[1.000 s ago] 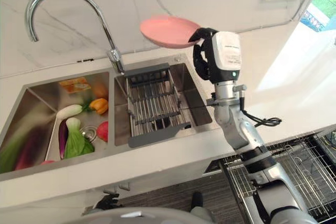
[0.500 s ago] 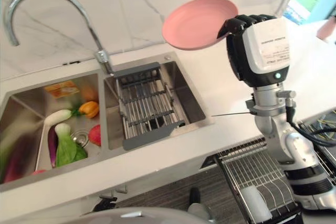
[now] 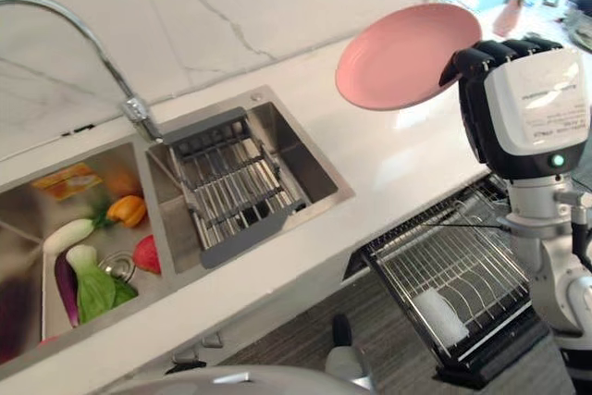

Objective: Place the dishes in the dishwasher.

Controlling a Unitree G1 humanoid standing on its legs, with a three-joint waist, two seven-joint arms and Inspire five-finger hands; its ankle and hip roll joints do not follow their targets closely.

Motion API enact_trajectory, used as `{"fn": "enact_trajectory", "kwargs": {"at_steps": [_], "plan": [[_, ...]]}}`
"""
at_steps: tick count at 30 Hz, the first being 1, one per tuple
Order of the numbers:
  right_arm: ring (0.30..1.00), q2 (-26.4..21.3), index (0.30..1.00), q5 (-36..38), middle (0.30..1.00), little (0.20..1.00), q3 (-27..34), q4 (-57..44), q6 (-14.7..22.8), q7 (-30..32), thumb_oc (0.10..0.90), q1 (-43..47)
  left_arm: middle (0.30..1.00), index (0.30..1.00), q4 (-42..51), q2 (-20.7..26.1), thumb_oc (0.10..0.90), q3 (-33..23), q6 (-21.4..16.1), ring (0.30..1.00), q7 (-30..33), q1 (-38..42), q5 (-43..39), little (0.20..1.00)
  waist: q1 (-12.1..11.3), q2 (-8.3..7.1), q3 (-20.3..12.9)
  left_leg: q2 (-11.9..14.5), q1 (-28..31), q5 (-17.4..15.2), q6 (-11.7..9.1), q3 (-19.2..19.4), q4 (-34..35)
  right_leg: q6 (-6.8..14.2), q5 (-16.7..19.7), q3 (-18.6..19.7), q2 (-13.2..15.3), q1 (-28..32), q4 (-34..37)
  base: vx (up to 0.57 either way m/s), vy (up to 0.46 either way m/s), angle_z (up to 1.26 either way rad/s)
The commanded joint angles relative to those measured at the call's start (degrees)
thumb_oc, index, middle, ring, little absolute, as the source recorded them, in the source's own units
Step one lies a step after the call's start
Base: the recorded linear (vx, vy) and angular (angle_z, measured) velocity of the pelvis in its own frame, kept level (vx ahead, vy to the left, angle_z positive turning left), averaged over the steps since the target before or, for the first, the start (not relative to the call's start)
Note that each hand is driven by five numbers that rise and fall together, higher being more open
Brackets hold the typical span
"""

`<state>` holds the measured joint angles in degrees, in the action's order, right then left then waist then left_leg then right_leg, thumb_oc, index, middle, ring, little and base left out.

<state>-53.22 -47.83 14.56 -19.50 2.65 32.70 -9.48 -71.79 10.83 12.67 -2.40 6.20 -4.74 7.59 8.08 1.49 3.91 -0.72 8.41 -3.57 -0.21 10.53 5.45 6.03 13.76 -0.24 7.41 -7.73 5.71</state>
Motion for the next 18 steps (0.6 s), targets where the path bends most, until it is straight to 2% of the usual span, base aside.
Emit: {"fn": "enact_trajectory", "kwargs": {"at_steps": [1, 4, 9, 13, 14, 18], "plan": [[0.3, 0.3, 0.3, -1.5, 0.3, 0.3, 5.9, -2.2, -2.4, 4.7, 0.4, 6.7, 0.9, 0.9, -1.4, -0.8, 0.8, 1.0, -4.0, 0.9, -0.1, 7.5, 2.7, 0.9, 0.5, -4.74, -1.6, 0.4, -0.5, -4.6, 1.1, -4.5, -0.4, 6.2, -9.1, 4.2, 4.8, 5.6, -3.6, -0.03, 0.081, -0.34], [0.3, 2.6, 0.3, -2.3, 0.3, 0.3, 6.5, -0.4, -4.0, 4.7, 0.4, 4.9, 0.9, 0.9, -1.3, 0.0, 0.8, 0.0, -4.1, 0.9, -0.1, 6.9, 2.8, 0.9, 0.6, -5.52, -1.3, -0.6, 0.3, -5.3, 1.9, -2.6, -0.4, 7.2, -7.0, 6.0, 5.4, 4.6, -2.9, -0.05, 0.114, -0.42], [0.3, 4.5, 0.3, -2.9, 0.3, 0.3, 7.8, -0.4, -5.0, 5.2, 0.4, 3.9, 0.9, 0.9, -1.4, 0.3, 0.8, -0.3, -3.9, 0.9, -0.2, 6.5, 3.5, 0.9, 0.5, -5.83, -1.0, -0.8, 0.4, -5.3, 2.2, -2.4, -0.4, 7.4, -6.2, 6.5, 5.5, 4.2, -3.5, -0.03, 0.045, -0.26], [0.3, 7.9, 0.3, -2.7, 0.3, 0.3, 10.5, 0.9, -6.3, 6.3, 0.4, 1.3, 0.9, 0.9, -1.6, 0.7, 0.8, -1.1, -3.6, 0.9, 0.1, 6.2, 4.5, 0.9, 0.8, -5.79, -0.7, -1.0, 0.7, -5.4, 2.3, -2.7, -0.4, 7.2, -6.4, 5.6, 5.6, 4.1, -4.8, -0.02, 0.034, 0.06], [0.3, 11.2, 0.3, -2.2, 0.3, 0.3, 13.3, 1.4, -7.2, 7.1, 0.4, -2.0, 0.9, 0.9, -1.4, 0.9, 0.8, -1.2, -3.7, 0.9, 0.2, 6.4, 5.3, 0.9, 1.3, -5.76, -0.2, -0.9, 0.7, -5.2, 2.2, -2.8, -0.4, 7.2, -6.2, 4.6, 5.5, 3.9, -5.7, -0.01, 0.01, 0.22], [0.3, 13.7, 0.3, -1.9, 0.3, 0.3, 15.3, 2.0, -7.9, 7.8, 0.4, -3.8, 0.9, 0.9, -0.5, 1.0, 0.8, -0.4, -3.9, 0.9, 0.1, 6.3, 6.2, 0.9, 1.8, -5.73, 0.9, -0.4, 0.1, -4.8, 2.2, -2.1, -0.4, 7.5, -4.4, 3.1, 4.8, 2.1, -6.7, -0.05, -0.012, 0.16]]}}
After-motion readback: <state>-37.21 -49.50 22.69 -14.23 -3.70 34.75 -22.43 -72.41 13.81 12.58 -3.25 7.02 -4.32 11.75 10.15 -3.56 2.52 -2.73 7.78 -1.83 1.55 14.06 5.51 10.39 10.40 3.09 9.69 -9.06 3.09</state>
